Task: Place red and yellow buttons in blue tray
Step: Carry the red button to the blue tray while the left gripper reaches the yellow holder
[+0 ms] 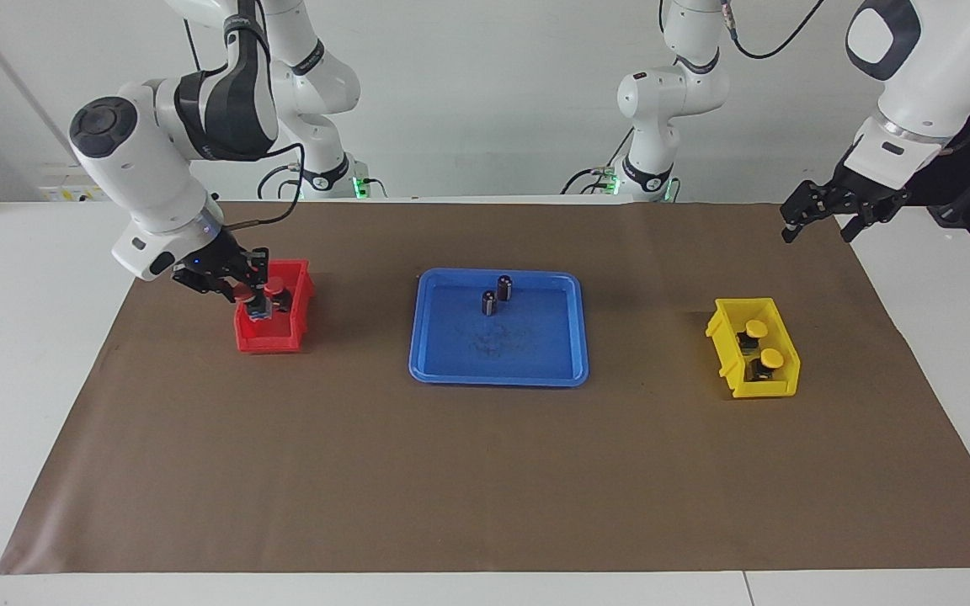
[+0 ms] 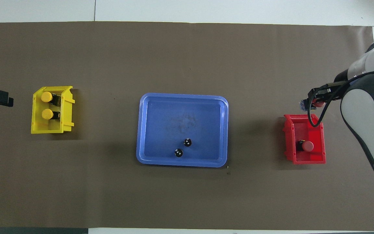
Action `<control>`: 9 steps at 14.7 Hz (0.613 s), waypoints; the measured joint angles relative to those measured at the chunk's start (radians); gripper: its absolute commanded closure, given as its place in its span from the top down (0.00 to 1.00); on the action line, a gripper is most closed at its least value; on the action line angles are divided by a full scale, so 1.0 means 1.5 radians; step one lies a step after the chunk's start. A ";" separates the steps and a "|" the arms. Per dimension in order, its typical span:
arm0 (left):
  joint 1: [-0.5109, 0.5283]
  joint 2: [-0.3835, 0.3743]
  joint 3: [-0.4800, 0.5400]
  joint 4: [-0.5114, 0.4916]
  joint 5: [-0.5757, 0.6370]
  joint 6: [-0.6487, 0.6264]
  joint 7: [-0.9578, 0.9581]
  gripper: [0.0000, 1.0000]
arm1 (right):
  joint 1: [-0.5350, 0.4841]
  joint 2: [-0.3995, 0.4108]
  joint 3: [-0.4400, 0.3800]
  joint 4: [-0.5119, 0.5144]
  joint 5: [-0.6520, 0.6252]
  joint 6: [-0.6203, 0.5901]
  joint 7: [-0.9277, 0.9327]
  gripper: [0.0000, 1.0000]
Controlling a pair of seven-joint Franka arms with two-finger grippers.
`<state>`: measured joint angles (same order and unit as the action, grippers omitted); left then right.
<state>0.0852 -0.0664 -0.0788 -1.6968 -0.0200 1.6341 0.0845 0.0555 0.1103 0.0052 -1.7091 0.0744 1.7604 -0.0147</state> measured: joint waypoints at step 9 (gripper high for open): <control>0.031 -0.005 0.001 -0.043 0.000 0.052 0.004 1.00 | 0.290 0.181 0.007 0.043 -0.002 0.166 0.381 0.22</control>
<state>0.1311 -0.0739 -0.0775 -1.7608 -0.0200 1.7123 0.0911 0.4907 0.3823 0.0162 -1.6452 0.0717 2.0098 0.5575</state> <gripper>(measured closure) 0.000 0.586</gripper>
